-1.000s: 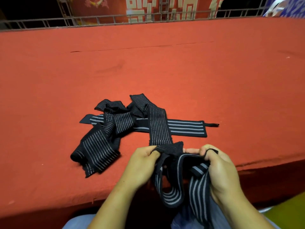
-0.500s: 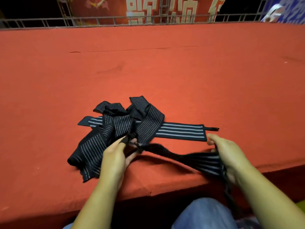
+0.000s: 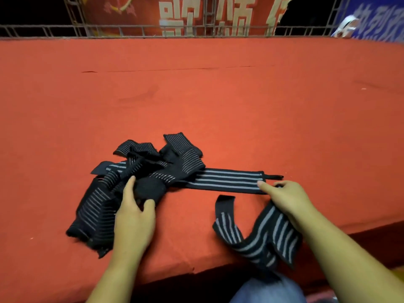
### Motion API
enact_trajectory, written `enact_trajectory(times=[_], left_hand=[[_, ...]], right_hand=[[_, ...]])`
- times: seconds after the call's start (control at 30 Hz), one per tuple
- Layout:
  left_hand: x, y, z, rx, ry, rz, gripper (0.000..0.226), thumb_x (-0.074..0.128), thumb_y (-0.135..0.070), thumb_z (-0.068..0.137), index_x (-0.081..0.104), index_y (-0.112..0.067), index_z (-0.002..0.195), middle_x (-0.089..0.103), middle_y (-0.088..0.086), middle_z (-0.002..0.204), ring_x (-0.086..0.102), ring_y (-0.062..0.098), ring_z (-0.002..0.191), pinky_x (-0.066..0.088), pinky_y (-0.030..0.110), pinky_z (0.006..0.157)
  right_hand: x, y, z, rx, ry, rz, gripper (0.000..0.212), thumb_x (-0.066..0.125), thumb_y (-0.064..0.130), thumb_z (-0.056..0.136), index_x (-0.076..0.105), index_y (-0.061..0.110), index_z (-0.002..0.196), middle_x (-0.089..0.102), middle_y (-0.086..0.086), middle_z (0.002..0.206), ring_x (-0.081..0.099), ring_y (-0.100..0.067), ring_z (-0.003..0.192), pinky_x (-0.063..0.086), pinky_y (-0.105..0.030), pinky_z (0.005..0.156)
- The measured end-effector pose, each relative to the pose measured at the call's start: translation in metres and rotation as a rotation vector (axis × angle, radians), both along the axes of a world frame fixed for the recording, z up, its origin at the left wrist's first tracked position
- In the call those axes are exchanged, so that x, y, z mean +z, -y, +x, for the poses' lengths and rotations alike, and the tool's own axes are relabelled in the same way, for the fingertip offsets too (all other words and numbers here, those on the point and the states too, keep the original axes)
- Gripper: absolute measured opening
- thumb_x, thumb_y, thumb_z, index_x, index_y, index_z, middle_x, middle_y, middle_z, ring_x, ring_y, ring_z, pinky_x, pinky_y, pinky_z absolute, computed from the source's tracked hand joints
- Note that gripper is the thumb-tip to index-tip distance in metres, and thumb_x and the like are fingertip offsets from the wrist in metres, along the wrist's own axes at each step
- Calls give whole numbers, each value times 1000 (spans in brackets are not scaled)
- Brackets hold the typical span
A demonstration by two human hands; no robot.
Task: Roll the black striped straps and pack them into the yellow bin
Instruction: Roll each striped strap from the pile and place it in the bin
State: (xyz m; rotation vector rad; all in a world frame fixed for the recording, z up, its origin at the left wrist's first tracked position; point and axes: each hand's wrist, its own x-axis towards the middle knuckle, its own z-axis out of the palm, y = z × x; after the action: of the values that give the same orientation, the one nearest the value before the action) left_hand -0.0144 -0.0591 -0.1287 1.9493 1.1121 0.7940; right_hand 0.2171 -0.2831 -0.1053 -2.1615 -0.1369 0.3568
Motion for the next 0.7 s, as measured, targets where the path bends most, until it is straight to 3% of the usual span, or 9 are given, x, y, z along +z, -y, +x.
enact_trajectory(times=[0.03,0.1,0.17,0.27,0.37,0.53,0.7], left_hand=[[-1,0,1,-32,-10,15,81,63,-13,92,25,-35,159,57,13,144,58,34,123,43,42,105],[-5,-1,0,-90,-23,40,100,69,-10,85,12,-37,162,50,14,150,49,33,135,39,44,114],[-8,-1,0,-115,-51,81,104,74,-12,83,13,-40,162,51,17,139,43,32,136,34,45,119],[-15,-3,1,-156,-128,231,87,78,-25,84,33,-42,157,51,13,120,41,30,129,35,45,118],[-22,-6,3,-130,-188,296,68,76,-38,86,50,-33,148,54,11,122,41,29,130,36,42,116],[-24,-4,7,-63,-231,273,66,72,-40,90,50,-22,149,54,16,124,39,31,132,36,44,117],[-18,-2,4,57,-200,231,65,71,-32,91,50,-13,150,53,23,116,41,39,124,38,51,113]], right_hand=[[-1,-9,4,11,-10,-9,39,80,46,86,69,12,73,69,-5,74,66,-24,73,46,-36,68],[-4,-25,12,-3,-49,-17,37,81,50,84,76,13,84,75,-8,83,72,-29,81,58,-40,79],[-5,-37,17,-8,-57,-46,37,80,48,84,78,12,93,77,-12,92,73,-33,89,59,-44,86],[-3,-48,13,-28,-55,34,23,70,29,89,77,7,88,78,-15,91,73,-31,85,58,-42,81],[5,-43,-6,-25,-94,179,20,67,22,87,73,5,79,76,-13,78,66,-24,66,49,-34,64],[22,-11,-50,76,-183,310,12,79,22,88,79,11,87,81,-4,80,77,-23,74,58,-37,73],[20,14,-79,76,-123,258,17,68,8,87,66,6,70,64,-1,61,57,-13,55,42,-31,58]])
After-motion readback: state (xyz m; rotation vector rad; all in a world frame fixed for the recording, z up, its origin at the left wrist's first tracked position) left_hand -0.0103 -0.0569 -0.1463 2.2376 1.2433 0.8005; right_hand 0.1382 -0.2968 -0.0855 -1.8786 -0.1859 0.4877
